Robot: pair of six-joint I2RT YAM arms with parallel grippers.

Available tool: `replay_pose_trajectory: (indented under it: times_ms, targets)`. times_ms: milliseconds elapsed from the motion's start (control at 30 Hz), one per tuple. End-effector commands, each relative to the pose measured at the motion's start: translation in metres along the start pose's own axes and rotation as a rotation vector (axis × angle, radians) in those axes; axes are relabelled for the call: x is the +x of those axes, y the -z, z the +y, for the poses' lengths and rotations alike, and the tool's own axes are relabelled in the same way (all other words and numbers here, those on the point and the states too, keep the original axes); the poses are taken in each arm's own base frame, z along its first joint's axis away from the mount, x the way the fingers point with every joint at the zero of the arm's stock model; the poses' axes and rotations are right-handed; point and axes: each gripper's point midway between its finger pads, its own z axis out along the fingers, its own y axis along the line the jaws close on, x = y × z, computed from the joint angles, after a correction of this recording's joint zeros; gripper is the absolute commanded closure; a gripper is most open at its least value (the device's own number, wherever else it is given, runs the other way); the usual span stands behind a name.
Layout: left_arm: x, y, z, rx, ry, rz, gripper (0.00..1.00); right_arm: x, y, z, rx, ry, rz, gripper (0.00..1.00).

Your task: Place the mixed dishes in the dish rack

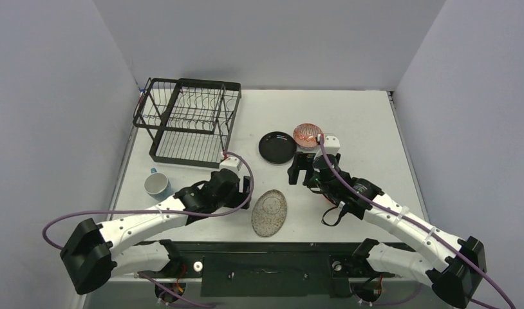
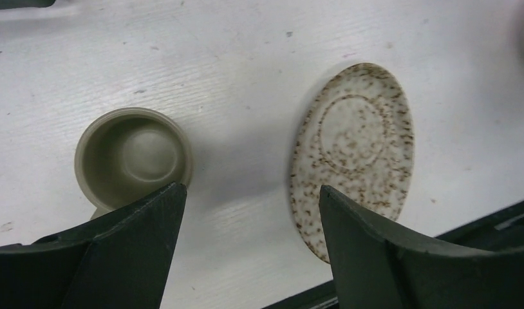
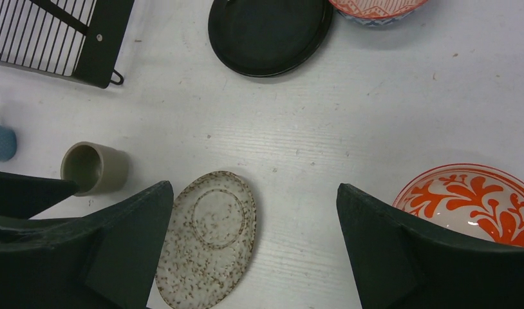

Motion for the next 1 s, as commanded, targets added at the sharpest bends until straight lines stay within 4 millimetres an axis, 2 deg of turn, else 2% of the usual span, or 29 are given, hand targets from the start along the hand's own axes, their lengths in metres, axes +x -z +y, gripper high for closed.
replay_pose_trajectory:
  times_ms: [0, 100, 200, 433, 467, 567, 667, 967]
  targets:
    - [-0.024, -0.009, 0.007, -0.092, -0.019, -0.090, 0.28, -0.021, 0.007, -0.005, 0.031, -0.048, -0.104, 0.07]
    - [-0.022, -0.016, 0.013, -0.132, -0.039, -0.084, 0.31, -0.020, 0.009, -0.010, 0.049, -0.050, -0.112, 0.07]
    - [-0.022, -0.021, 0.017, -0.170, -0.059, -0.073, 0.38, -0.018, 0.007, -0.013, 0.062, -0.049, -0.110, 0.07]
    - [-0.011, -0.036, 0.024, -0.229, -0.098, -0.019, 0.47, -0.018, 0.003, -0.012, 0.070, -0.044, -0.101, 0.07]
    - [-0.010, -0.037, 0.026, -0.237, -0.104, -0.012, 0.51, -0.019, 0.003, -0.012, 0.073, -0.043, -0.103, 0.07]
    - [-0.010, -0.040, 0.030, -0.264, -0.123, -0.008, 0.55, -0.018, 0.002, -0.013, 0.077, -0.040, -0.098, 0.07]
    - [-0.007, -0.045, 0.033, -0.283, -0.145, 0.008, 0.65, -0.016, 0.000, -0.013, 0.080, -0.040, -0.093, 0.08]
    - [-0.002, -0.053, 0.038, -0.322, -0.174, 0.029, 0.68, -0.017, -0.001, -0.012, 0.081, -0.036, -0.092, 0.08]
